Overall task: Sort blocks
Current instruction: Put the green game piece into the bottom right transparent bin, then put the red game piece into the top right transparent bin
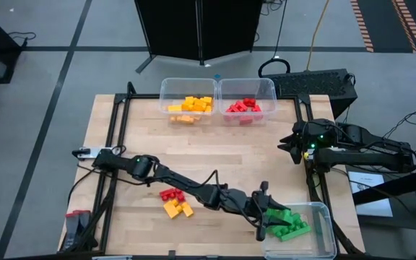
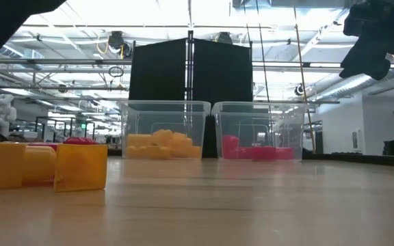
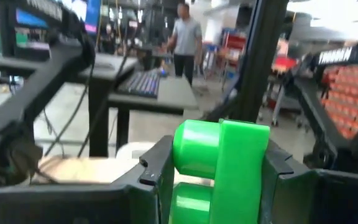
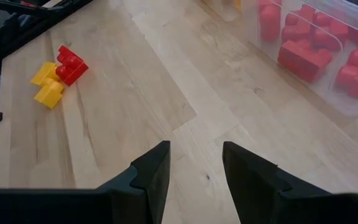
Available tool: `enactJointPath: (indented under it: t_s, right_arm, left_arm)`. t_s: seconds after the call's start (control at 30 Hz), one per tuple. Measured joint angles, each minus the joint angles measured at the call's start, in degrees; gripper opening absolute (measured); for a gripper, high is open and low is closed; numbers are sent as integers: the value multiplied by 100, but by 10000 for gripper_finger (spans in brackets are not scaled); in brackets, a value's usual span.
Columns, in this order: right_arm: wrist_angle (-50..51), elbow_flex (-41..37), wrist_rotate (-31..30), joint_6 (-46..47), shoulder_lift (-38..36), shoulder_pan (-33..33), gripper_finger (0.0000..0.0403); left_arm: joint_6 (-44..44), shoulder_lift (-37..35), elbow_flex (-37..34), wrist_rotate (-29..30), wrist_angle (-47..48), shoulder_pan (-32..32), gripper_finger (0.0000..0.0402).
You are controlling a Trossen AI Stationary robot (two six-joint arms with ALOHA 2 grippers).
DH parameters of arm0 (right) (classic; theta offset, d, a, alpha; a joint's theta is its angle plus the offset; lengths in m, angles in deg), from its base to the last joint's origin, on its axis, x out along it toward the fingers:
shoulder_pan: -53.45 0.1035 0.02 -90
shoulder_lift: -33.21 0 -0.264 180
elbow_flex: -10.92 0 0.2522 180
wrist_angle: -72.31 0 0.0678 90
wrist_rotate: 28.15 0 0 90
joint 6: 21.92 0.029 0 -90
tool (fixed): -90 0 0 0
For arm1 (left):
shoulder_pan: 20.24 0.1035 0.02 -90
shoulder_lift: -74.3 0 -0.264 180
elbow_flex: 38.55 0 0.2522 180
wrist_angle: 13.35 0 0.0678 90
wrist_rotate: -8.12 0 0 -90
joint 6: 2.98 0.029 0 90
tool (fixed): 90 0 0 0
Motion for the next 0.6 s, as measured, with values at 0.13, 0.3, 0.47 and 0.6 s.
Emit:
enactJointPath:
  t_s: [0.13,0.3,0.47,0.6]
  right_arm:
    - [2,1,-135,1,2,0,144]
    - [2,0,-157,-1,2,0,144]
    - [4,1,-157,-72,2,0,144]
    - [4,0,-157,-127,2,0,144]
  left_arm:
    - [0,9,1,4,165,-8,138]
    - [-1,7,2,263,121,-8,199]
    - [-10,7,2,295,123,-11,229]
    - [-151,-47,1,422,-7,-13,236]
